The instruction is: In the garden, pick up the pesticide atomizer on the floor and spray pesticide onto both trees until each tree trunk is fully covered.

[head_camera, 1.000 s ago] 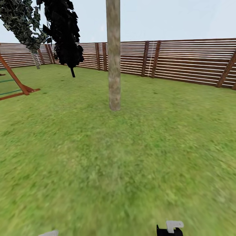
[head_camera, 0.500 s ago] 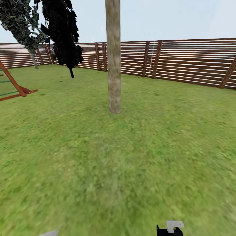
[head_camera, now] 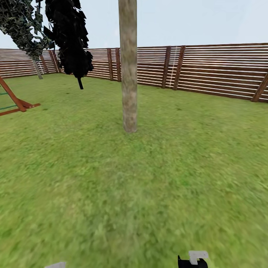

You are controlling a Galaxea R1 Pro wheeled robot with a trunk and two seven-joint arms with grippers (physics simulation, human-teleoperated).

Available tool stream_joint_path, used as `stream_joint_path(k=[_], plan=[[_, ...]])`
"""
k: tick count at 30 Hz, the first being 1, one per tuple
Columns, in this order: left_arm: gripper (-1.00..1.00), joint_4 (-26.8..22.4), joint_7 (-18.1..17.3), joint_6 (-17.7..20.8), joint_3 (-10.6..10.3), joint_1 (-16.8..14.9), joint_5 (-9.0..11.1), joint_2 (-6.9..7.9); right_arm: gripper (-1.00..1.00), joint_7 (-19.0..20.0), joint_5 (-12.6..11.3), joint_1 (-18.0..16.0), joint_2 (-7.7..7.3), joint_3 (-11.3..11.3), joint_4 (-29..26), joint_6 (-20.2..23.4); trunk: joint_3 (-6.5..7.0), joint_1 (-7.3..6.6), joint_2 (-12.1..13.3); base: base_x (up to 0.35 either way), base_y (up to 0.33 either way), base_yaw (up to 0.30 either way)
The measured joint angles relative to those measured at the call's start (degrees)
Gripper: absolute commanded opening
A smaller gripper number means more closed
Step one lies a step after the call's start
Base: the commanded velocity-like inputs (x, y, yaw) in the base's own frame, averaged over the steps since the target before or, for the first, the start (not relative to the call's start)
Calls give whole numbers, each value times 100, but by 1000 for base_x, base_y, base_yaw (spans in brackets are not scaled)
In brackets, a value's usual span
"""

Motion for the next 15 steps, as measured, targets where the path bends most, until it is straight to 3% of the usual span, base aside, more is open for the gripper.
stream_joint_path(k=[8, 15], plan=[[-100, 0, -4, -3, 0, -1, 0, 0, 100, 0, 0, 0, 7, 0, 0, 0, 0, 0, 0, 344, 0, 6], [-100, 0, -3, -6, 0, -1, 0, 0, 100, 0, 0, 0, 8, 0, 0, 0, 0, 0, 0, 344, 0, 101]])
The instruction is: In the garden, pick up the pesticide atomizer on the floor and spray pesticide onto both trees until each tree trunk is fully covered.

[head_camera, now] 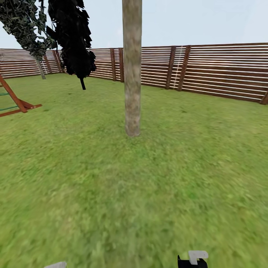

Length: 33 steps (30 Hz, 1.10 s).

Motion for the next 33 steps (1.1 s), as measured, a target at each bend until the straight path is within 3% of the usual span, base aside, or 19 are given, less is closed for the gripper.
stream_joint_path(k=[33], plan=[[-100, 0, 4, 5, 0, 1, 0, 0, 100, 0, 0, 0, -5, 0, 0, 0, 0, 0, 0, 344, 0, 1]])
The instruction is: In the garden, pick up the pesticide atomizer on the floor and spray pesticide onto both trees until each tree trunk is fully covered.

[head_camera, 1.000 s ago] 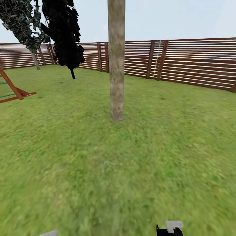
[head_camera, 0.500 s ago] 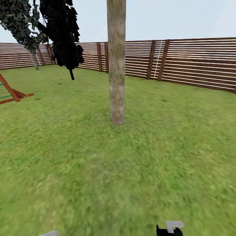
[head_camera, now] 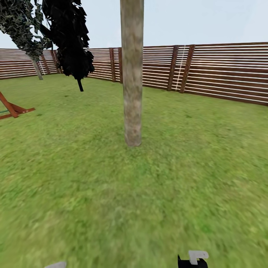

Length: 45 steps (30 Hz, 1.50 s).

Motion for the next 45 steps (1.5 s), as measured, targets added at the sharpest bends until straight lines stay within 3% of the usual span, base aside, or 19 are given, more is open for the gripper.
stream_joint_path(k=[36, 45], plan=[[-100, 0, -1, -6, 2, 4, 0, 0, 100, 0, 0, 0, 3, 0, -3, 0, 0, 0, 0, 344, 0, 0], [-100, -71, -2, -6, 29, 124, 50, 18, 100, -3, 1, 0, -8, 1, -5, -2, 0, 0, 0, 344, 0, 0]])
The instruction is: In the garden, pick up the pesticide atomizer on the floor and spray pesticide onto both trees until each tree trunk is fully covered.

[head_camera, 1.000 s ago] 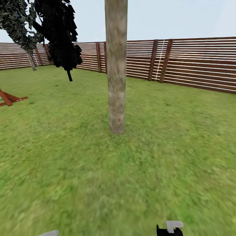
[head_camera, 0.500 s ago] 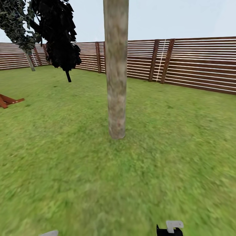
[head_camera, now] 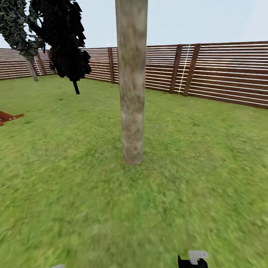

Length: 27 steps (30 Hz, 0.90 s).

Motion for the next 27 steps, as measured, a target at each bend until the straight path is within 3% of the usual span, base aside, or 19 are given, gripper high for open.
stream_joint_path(k=[17, 21, 22, 23, 24, 26, 27], plan=[[-100, -40, -7, 2, -25, -4, -39, 7, 100, -5, -10, 0, -7, -14, -44, 0, 0, 1, 0, 312, -124, 0], [-100, -122, -78, 21, -69, -70, -65, 10, 100, 21, 105, -1, -42, -5, -806, 14, 1, 0, 0, 294, -182, 0], [-100, -524, -562, 64, -531, -80, -514, 5, 100, 67, 656, -1, -82, 15, -1081, 7, 1, 1, 0, 294, -185, 0], [-100, -819, -995, 87, -697, -94, -814, 13, 100, 148, 1029, 0, -120, 13, -1202, 2, 1, 0, 0, 294, -181, 0], [-100, -959, -1452, 93, -806, -123, -1155, 31, 100, 356, 1473, 0, -145, 26, -1329, 3, 1, 0, 0, 293, -178, 0], [-100, -1343, -2620, 109, -890, -221, -1765, 172, 100, 1287, 2533, -1, -202, 75, -1614, 25, 1, 0, 0, 293, -163, 0], [-100, -1420, -3071, 120, -904, -282, -1966, 217, 100, 1687, 2845, -1, -216, 72, -1701, 28, 1, 0, 0, 294, -143, 0]])
